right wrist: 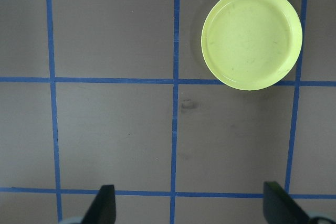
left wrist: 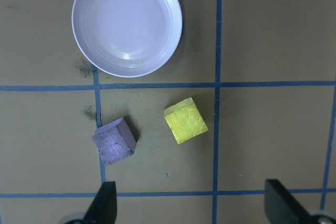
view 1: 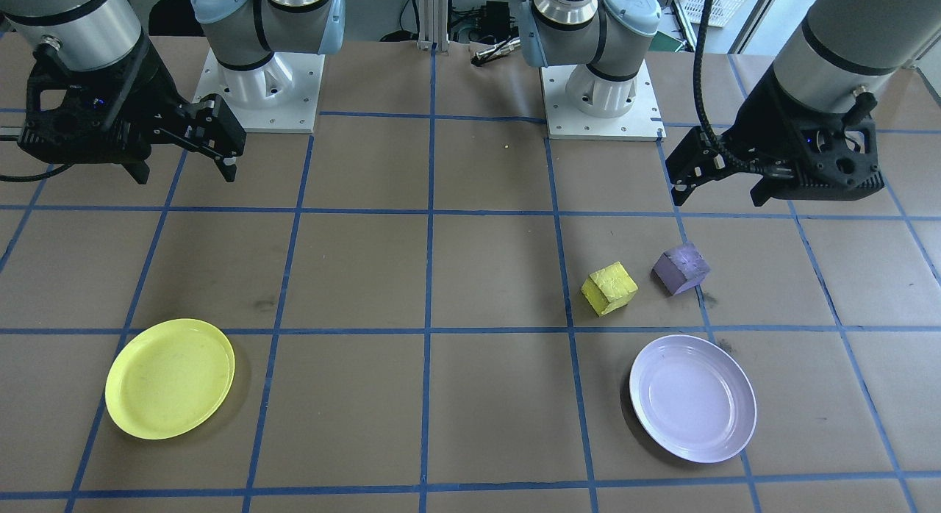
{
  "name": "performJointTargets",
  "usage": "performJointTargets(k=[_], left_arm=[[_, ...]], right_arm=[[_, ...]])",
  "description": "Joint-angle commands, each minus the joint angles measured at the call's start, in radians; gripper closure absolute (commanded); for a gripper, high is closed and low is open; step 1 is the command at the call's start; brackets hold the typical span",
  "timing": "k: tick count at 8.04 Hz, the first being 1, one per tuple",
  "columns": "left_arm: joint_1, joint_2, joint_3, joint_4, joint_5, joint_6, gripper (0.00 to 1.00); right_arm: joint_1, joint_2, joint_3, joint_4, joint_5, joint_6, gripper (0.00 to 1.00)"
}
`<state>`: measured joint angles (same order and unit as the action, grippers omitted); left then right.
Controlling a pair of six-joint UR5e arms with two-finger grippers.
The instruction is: Sort blocks by color into plates
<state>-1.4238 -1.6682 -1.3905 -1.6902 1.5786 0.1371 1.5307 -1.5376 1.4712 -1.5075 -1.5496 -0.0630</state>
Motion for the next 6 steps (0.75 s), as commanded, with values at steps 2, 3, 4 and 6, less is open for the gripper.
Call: performJointTargets(k=[2, 3, 4, 6], left_arm=[[0.126, -0.004, -0.244, 0.195, 0.003, 0.214, 0.00], [0.187, -0.007, -0.321, 0.284, 0.003, 0.284, 0.00], [0.239, -0.008, -0.358, 0.294, 0.003, 0.295, 0.00], [0.264, -0.033, -0.387, 0.299, 0.004, 0.166, 0.00]], right_arm=[[0.000, 0.005, 0.001, 0.000, -0.001, -0.003, 0.00], [0.000, 0.005, 0.001, 0.000, -0.001, -0.003, 0.00], [0.000, 0.005, 0.001, 0.000, -0.003, -0.005, 0.00], [0.000, 0.005, 0.001, 0.000, -0.006, -0.006, 0.00]])
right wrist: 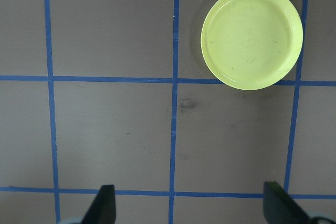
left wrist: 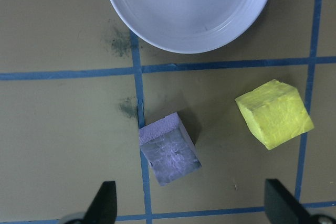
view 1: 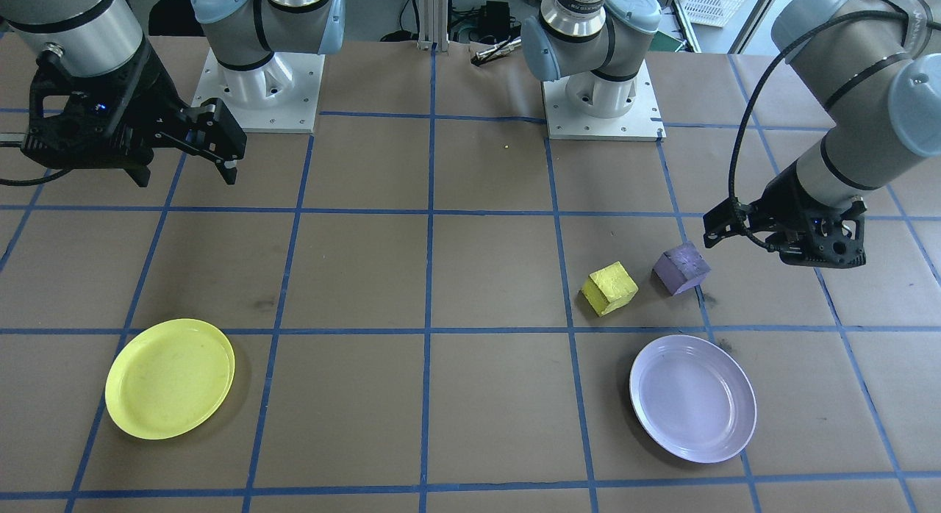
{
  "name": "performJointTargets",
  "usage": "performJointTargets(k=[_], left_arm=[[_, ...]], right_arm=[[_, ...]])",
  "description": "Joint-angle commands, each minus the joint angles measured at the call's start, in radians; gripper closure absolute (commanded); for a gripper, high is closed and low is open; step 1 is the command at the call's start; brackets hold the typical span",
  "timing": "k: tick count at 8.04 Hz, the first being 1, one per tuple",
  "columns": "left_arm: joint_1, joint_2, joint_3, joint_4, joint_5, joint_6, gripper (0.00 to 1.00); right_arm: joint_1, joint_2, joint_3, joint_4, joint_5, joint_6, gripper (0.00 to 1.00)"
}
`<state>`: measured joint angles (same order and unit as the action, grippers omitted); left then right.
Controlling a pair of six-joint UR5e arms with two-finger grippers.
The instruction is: Sort blocks by color into plates
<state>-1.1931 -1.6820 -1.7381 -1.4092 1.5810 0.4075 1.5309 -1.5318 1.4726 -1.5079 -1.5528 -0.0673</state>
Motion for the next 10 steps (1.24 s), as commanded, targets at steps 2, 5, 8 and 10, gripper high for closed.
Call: performJointTargets(k=[2, 5, 8, 10], left_arm=[[0.040, -0.041, -0.057, 0.016, 0.002, -0.217, 0.00], [0.056, -0.073, -0.119, 0.029, -0.003, -0.324, 0.00], [0.087, -0.128, -0.133, 0.060, 0.001, -0.326, 0.00], [0.087, -0.208, -0.141, 0.188, 0.004, -0.325, 0.00]], right_arm=[[0.000, 0.001, 0.002, 0.000, -0.006, -0.002, 0.00], [0.000, 0.001, 0.000, -0.002, 0.000, -0.002, 0.00], [0.000, 0.002, 0.003, 0.000, -0.003, 0.000, 0.00], [0.000, 0.001, 0.011, -0.002, -0.012, 0.001, 0.00]])
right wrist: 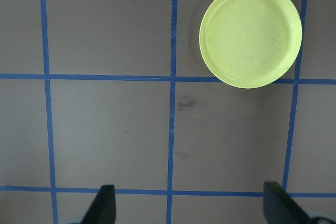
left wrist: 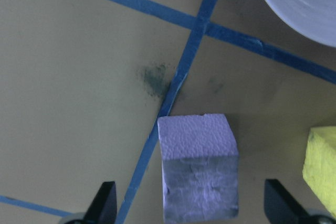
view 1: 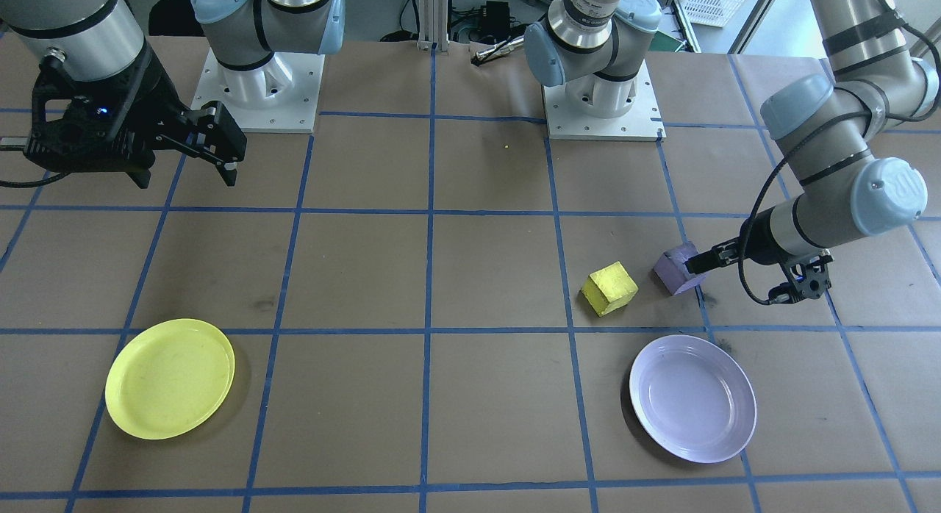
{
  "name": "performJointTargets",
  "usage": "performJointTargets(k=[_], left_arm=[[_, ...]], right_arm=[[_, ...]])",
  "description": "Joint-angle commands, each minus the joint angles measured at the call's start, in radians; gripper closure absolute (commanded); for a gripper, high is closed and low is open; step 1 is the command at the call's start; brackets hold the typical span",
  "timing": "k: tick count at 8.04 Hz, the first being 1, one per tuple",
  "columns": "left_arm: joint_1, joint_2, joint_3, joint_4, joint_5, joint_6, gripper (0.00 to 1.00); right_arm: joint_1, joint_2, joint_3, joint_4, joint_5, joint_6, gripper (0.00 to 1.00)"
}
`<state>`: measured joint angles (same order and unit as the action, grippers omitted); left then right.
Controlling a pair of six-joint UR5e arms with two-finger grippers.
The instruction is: Sort blocks by color into plates
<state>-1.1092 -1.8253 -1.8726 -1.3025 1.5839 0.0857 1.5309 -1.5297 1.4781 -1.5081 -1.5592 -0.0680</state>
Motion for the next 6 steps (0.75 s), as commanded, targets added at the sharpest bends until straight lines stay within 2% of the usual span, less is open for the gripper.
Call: performJointTargets(k=[1, 5, 6], left_arm=[[0.003, -0.065, -0.008, 0.078, 0.002, -0.014, 0.00], [-0.011, -0.048, -0.040, 0.072, 0.002, -0.049, 0.00], [-0.011, -0.049, -0.069, 0.072, 0.022, 0.000, 0.00]], right_arm=[[0.000, -0.001, 0.005, -0.001, -0.007, -0.003, 0.00], [-0.002, 0.003, 0.005, -0.038, -0.010, 0.002, 0.00], [-0.002, 0.003, 0.007, -0.040, -0.010, 0.002, 0.00]])
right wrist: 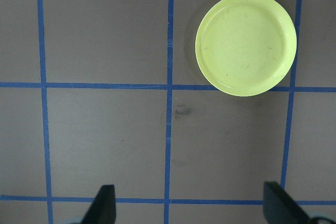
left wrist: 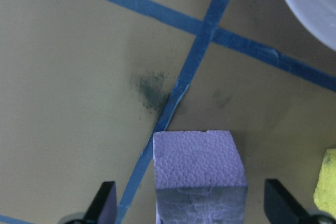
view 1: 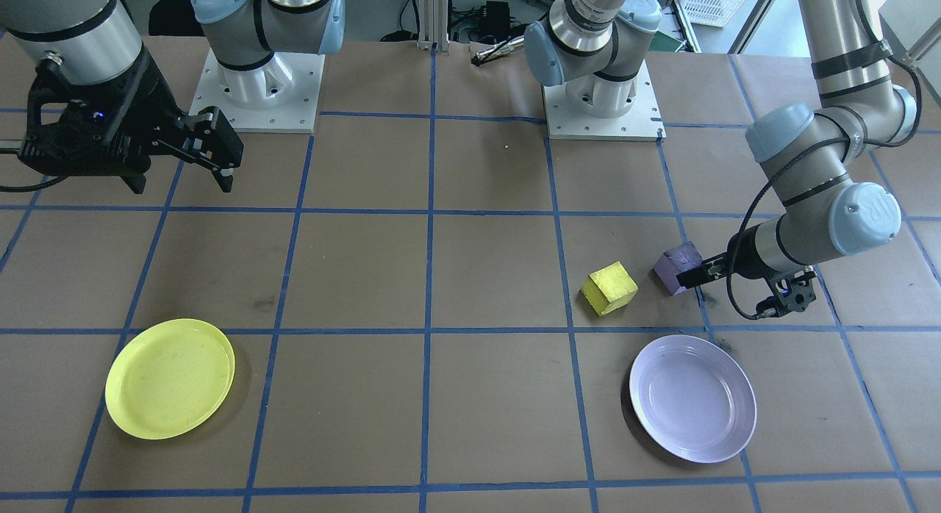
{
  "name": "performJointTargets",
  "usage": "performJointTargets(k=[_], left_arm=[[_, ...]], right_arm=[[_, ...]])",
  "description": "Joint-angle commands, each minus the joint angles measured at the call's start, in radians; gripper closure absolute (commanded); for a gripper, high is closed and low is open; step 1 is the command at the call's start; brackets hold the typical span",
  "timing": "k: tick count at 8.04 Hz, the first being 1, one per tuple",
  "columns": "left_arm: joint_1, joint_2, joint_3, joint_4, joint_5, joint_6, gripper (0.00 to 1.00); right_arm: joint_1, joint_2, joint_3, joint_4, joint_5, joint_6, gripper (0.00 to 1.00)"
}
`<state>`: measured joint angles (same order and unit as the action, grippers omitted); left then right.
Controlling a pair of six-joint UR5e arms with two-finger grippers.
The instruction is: Sort blocks by color into plates
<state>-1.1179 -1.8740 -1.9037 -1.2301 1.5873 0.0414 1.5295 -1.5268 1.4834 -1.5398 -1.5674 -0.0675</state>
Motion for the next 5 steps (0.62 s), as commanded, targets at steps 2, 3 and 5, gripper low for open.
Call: performJointTargets(k=[2, 3, 5], left_arm=[[0.007, -0.007, -0.055, 0.009, 0.039, 0.078, 0.00], [0.001, 0.001, -0.055, 0.008, 0.037, 0.075, 0.00], [-0.005, 0.007, -0.055, -0.002, 0.025, 0.074, 0.15]], right_arm=[[0.000, 0.000, 0.000, -0.013, 0.004, -0.002, 0.00], [0.000, 0.000, 0.001, -0.013, 0.004, -0.003, 0.00], [0.000, 0.000, 0.001, -0.013, 0.006, -0.003, 0.00]])
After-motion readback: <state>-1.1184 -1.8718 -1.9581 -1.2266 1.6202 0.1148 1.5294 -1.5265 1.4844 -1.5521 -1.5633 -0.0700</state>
